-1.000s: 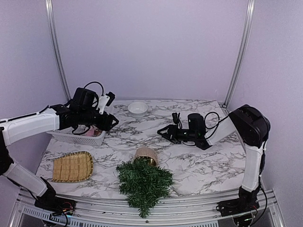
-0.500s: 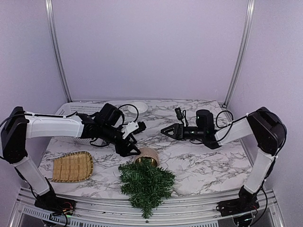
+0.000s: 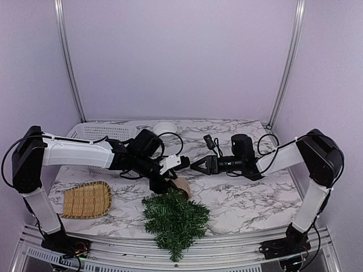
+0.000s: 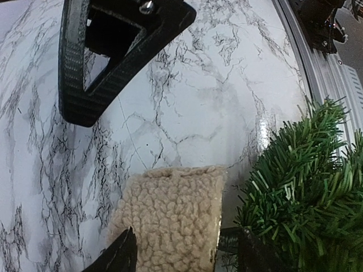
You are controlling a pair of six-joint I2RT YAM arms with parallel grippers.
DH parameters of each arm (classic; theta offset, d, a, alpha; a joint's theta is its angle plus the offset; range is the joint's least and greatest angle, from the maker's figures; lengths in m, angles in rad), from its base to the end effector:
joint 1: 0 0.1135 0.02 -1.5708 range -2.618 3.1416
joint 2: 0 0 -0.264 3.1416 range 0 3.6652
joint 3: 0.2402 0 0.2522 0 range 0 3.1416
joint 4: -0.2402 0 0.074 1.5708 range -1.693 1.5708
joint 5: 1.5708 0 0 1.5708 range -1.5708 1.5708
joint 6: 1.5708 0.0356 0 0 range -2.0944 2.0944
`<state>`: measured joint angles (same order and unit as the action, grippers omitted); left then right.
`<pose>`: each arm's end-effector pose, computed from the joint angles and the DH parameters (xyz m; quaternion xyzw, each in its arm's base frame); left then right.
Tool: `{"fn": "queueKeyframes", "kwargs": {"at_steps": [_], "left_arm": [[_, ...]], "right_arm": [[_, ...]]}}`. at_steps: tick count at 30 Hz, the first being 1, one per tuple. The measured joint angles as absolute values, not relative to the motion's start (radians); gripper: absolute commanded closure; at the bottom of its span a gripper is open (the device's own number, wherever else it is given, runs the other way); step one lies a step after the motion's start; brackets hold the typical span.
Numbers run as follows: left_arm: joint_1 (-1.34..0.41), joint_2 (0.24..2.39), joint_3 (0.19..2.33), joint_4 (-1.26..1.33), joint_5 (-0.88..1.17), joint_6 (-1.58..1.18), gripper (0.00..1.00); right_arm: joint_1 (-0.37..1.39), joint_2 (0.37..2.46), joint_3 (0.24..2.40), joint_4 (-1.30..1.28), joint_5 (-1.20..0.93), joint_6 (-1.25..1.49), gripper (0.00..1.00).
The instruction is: Decorate the small christmas tree
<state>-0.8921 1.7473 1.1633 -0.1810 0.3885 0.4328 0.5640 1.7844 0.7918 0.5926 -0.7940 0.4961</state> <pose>0.2287 -0.3050 0.2143 0.6148 0.6652 -0.2605 0.3342 0.2833 0.2092 0.1606 -0.2396 0.7610 0.5357 0.2767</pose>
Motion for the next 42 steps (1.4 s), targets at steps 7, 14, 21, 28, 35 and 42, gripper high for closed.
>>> {"fn": "queueKeyframes", "kwargs": {"at_steps": [7,14,21,28,35,42], "left_arm": [[-0.877,1.800,1.203,-0.177,0.383,0.437,0.67],[-0.808,1.874,1.291,-0.183,0.488,0.374,0.76],[-0.710,1.964,1.362,-0.172,0.629,0.313,0.81],[-0.632,2.074,1.439,-0.162,0.749,0.248,0.83],[-0.596,2.154,1.485,-0.131,0.841,0.159,0.86],[-0.586,2.200,1.488,0.024,0.854,-0.019,0.89]], "right_arm": [[0.550,1.782,0.779,0.606,-0.812,0.501,0.44],[0.511,1.730,0.762,0.597,-0.821,0.500,0.44],[0.476,1.691,0.751,0.596,-0.817,0.502,0.42],[0.468,1.684,0.738,0.589,-0.797,0.503,0.32],[0.467,1.641,0.681,0.606,-0.773,0.504,0.24],[0.461,1.598,0.630,0.627,-0.744,0.506,0.24]]}}
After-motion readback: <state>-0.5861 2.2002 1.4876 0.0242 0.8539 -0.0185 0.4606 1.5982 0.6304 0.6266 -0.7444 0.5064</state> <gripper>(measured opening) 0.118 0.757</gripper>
